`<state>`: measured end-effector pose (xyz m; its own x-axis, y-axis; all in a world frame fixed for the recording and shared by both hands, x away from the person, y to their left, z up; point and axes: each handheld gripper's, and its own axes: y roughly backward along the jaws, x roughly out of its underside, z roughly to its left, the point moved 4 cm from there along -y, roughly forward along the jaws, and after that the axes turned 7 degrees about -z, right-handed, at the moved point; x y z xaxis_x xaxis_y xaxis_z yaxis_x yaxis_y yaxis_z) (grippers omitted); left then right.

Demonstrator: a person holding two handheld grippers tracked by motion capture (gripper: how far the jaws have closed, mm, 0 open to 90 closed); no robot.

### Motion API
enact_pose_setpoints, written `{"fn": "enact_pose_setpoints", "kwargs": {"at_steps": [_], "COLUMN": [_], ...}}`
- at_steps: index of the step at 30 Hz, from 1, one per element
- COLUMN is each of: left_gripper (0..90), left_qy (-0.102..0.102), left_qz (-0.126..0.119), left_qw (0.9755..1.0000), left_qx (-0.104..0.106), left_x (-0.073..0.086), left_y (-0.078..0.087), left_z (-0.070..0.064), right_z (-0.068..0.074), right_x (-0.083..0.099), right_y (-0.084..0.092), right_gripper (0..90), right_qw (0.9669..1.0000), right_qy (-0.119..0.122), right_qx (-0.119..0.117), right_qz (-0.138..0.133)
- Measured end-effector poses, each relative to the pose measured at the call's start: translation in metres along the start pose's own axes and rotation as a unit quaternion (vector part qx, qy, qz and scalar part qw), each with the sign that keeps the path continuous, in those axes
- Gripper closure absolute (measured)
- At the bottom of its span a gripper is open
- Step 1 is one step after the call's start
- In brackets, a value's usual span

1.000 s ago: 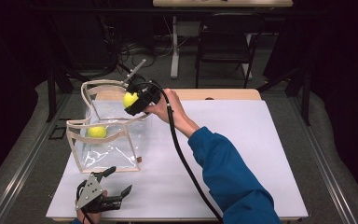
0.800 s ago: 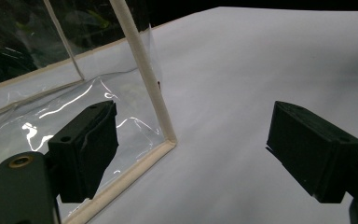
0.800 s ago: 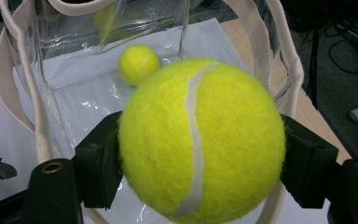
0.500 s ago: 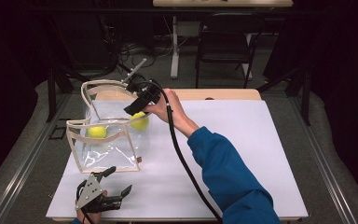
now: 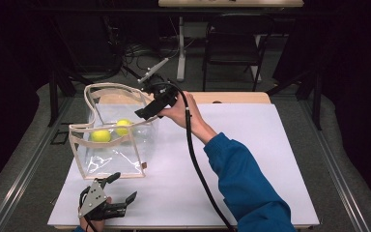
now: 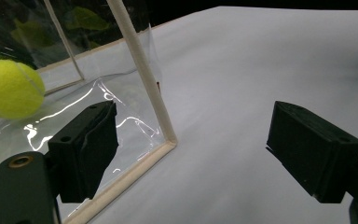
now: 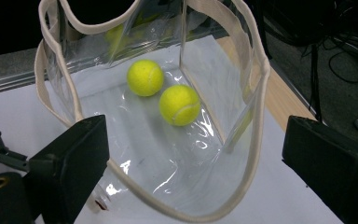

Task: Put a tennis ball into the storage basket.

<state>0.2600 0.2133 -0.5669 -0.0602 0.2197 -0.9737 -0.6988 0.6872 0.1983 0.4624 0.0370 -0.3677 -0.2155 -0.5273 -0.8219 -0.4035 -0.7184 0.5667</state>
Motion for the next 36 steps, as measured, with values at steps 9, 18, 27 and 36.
{"fn": "enact_pose_setpoints", "kwargs": {"at_steps": [9, 18, 27, 36], "left_gripper": [15.9, 15.9, 15.9, 15.9], "left_qy": [-0.002, -0.003, -0.003, -0.002], "left_qz": [0.001, 0.002, 0.002, 0.001], "left_qw": [1.0000, 1.0000, 1.0000, 1.0000], "left_qx": [0.001, 0.002, 0.001, 0.001], "left_x": [0.000, 0.000, 0.000, 0.000], "left_y": [-0.001, -0.002, -0.002, -0.002], "left_z": [0.000, -0.002, -0.002, -0.002], "right_z": [-0.009, -0.014, -0.016, -0.014], "right_x": [0.019, 0.045, 0.064, 0.080], "right_y": [0.021, 0.035, 0.041, 0.045], "right_gripper": [3.5, 2.6, 2.2, 1.9], "right_qw": [0.9999, 0.9997, 0.9995, 0.9992], "right_qy": [-0.014, -0.020, -0.025, -0.027], "right_qx": [-0.001, 0.004, 0.006, 0.005], "right_qz": [-0.006, 0.009, 0.016, 0.028]}}
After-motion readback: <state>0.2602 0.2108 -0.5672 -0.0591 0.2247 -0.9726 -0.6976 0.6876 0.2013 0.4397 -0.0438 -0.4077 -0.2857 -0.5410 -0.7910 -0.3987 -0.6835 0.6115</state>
